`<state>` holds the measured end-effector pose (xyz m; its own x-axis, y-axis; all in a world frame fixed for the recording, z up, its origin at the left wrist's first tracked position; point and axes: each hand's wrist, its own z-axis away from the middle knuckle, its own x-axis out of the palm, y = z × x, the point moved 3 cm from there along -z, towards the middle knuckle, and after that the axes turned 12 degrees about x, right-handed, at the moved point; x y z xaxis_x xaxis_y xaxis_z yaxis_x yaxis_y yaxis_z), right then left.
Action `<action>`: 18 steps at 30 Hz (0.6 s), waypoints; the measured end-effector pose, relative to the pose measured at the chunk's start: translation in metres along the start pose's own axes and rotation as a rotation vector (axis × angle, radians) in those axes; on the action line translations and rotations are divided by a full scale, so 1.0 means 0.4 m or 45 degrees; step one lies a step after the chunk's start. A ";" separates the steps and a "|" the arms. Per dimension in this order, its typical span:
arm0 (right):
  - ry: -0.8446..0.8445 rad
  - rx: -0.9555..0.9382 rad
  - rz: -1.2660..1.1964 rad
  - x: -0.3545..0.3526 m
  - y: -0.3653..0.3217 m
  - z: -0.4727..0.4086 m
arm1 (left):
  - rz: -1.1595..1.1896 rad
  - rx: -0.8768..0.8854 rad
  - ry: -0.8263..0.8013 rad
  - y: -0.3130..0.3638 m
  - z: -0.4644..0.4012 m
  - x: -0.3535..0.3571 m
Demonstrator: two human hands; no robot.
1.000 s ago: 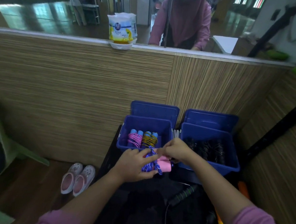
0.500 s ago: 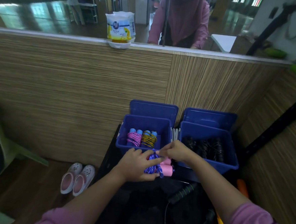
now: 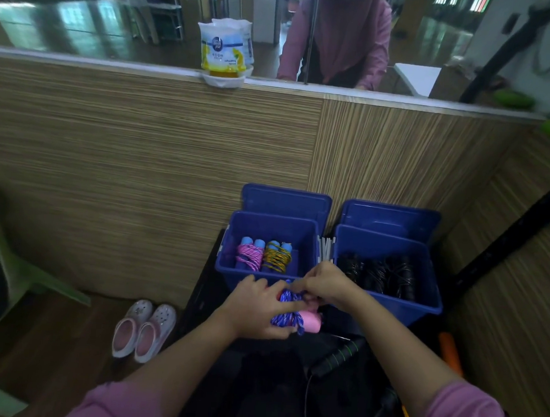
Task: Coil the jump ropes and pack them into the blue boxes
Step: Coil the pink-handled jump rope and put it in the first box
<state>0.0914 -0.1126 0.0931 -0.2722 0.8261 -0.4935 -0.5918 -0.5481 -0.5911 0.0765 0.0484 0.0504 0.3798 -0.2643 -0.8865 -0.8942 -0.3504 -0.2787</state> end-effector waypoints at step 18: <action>-0.114 0.027 -0.494 -0.002 0.048 0.003 | 0.045 -0.142 0.036 -0.007 0.017 -0.009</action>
<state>0.0793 -0.1237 0.0828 -0.0900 0.9799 -0.1778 -0.6788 -0.1910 -0.7090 0.0760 0.0565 0.0517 0.3567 -0.3031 -0.8837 -0.8757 -0.4381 -0.2032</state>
